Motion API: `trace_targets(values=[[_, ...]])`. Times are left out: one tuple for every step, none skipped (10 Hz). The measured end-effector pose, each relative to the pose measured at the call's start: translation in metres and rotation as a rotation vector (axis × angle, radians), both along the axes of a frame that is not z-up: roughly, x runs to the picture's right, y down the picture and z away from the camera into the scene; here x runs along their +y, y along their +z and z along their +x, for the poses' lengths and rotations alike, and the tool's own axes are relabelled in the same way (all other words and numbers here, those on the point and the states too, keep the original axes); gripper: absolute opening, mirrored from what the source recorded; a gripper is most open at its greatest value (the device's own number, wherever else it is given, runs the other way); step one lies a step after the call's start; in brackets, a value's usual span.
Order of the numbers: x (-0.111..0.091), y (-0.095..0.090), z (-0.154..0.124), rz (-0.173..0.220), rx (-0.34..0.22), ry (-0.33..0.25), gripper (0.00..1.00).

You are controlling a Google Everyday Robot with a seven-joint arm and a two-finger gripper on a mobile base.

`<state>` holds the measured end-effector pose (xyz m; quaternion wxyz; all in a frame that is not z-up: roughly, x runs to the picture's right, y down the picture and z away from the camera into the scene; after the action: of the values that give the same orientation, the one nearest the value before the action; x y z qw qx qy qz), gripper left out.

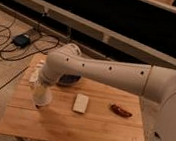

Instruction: Place the ceramic cup over the eraser

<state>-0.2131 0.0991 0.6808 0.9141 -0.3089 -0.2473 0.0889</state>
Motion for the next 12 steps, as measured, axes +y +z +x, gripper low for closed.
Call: trace_targets(values=[[0.003, 0.002, -0.004, -0.007, -0.007, -0.007, 0.0], [0.004, 0.004, -0.007, -0.012, -0.015, -0.011, 0.0], [0.006, 0.006, -0.01, -0.016, -0.024, -0.015, 0.0], [0.007, 0.008, -0.013, -0.016, -0.033, -0.02, 0.0], [0.01, 0.012, -0.016, -0.007, -0.046, -0.032, 0.07], [0.012, 0.016, -0.017, 0.002, -0.056, -0.042, 0.16], [0.013, 0.021, -0.017, 0.008, -0.061, -0.049, 0.24], [0.015, 0.027, -0.017, 0.015, -0.065, -0.055, 0.35], [0.015, 0.033, -0.018, 0.018, -0.069, -0.056, 0.47], [0.016, 0.037, -0.018, 0.019, -0.072, -0.053, 0.55], [0.016, 0.041, -0.018, 0.017, -0.076, -0.049, 0.67], [0.016, 0.043, -0.019, 0.014, -0.08, -0.047, 0.75]])
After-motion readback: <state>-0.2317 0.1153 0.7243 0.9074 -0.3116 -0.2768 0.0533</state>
